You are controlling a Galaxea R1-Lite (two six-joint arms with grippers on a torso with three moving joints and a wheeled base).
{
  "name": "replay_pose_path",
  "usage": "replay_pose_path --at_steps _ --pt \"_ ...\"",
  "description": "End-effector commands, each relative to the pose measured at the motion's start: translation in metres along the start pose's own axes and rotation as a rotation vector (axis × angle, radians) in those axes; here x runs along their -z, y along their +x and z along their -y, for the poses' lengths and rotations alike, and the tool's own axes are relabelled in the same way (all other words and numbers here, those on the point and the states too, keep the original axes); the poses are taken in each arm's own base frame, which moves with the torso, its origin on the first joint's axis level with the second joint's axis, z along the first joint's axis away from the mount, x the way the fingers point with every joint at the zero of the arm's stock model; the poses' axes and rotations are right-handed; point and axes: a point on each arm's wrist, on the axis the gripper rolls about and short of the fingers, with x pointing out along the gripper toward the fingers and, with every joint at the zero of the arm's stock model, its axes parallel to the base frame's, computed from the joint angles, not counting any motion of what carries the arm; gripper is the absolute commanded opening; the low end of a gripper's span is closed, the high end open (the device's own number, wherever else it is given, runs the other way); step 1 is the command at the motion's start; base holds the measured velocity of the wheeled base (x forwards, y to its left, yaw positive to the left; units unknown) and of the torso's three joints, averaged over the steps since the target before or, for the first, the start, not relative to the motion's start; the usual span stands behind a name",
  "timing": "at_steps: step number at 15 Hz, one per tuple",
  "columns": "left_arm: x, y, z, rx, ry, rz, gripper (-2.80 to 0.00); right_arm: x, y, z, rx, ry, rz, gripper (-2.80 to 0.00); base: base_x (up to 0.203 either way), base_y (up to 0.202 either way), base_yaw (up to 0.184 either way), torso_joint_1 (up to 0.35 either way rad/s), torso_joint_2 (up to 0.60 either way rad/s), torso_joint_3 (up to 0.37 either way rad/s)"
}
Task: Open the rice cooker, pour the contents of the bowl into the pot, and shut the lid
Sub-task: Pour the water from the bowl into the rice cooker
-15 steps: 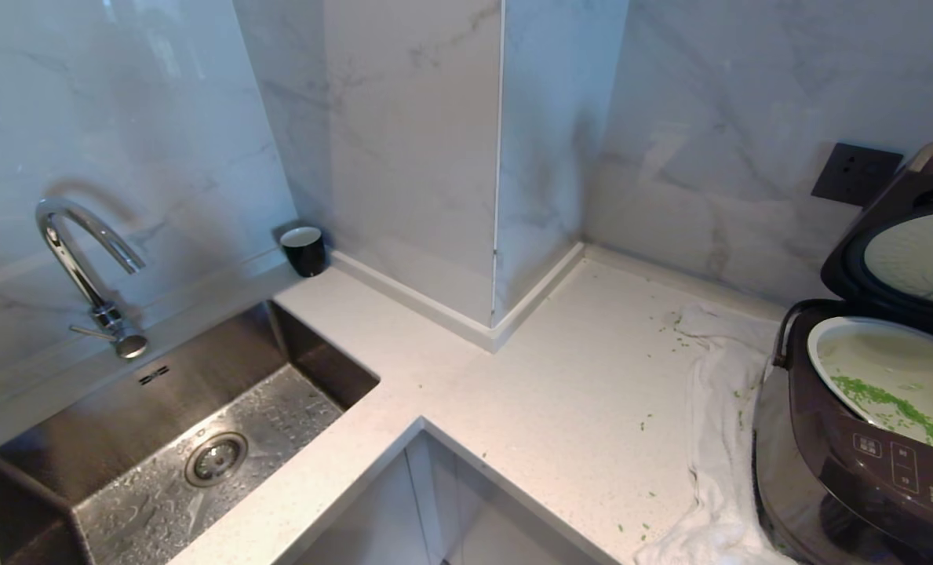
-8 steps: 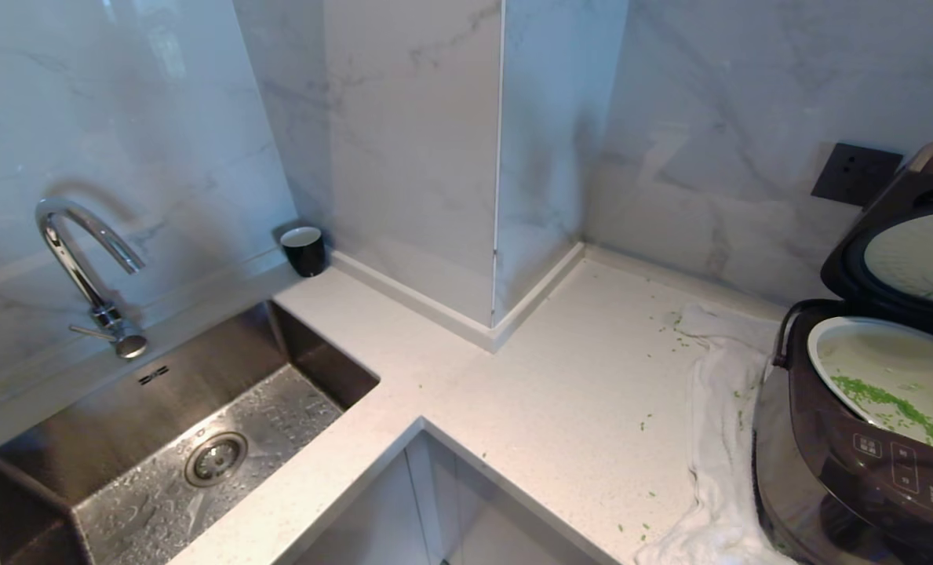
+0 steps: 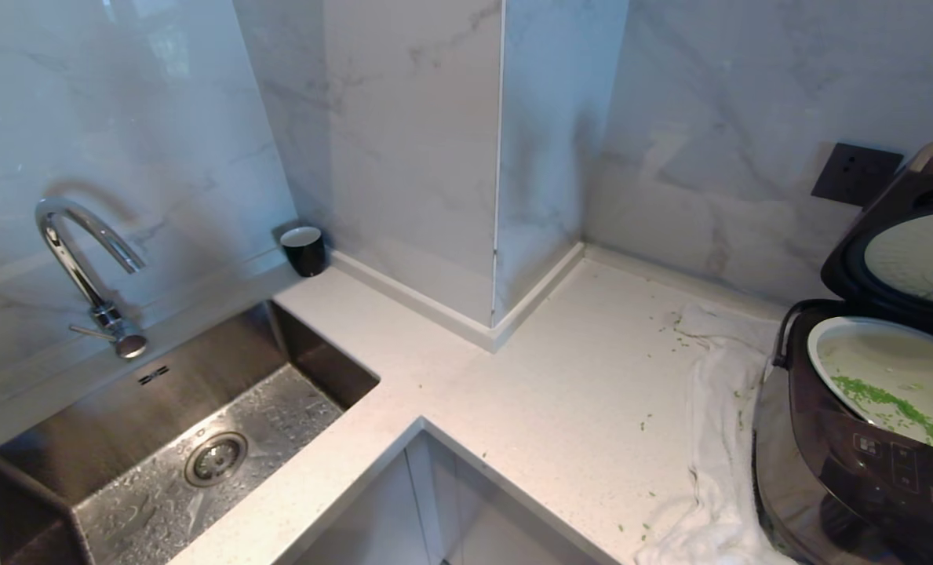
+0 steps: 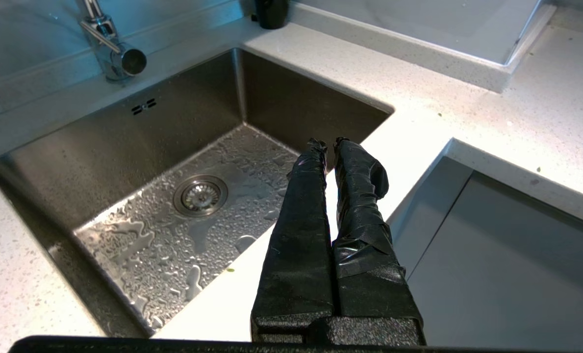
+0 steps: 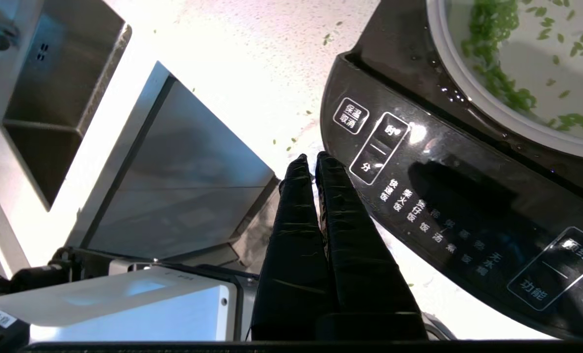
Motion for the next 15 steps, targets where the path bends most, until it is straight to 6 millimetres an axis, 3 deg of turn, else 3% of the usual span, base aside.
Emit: replay_pose_path --at_steps 1,6,12,15 --pt "0.001 0.0 0.0 -0.001 0.0 -0.004 -2.8 0.0 0.0 -0.003 -0.014 -0.016 -0.002 -2.8 0.0 0.0 0.0 0.0 0.0 0.0" --pt "0.001 0.0 0.0 -0.001 0.002 -0.005 -2.8 0.0 0.004 -0.007 -0.042 -0.035 -0.015 -2.8 0.0 0.0 0.0 0.0 0.0 0.0" --pt "0.001 0.0 0.0 -0.001 0.001 -0.005 -2.8 -0.011 0.014 -0.031 -0.136 -0.137 0.011 -2.8 0.0 0.0 0.0 0.0 0.0 0.0" --pt "0.001 0.0 0.0 -0.001 0.003 -0.007 -2.8 0.0 0.014 -0.042 -0.135 -0.231 0.077 -2.8 0.0 0.0 0.0 0.0 0.0 0.0"
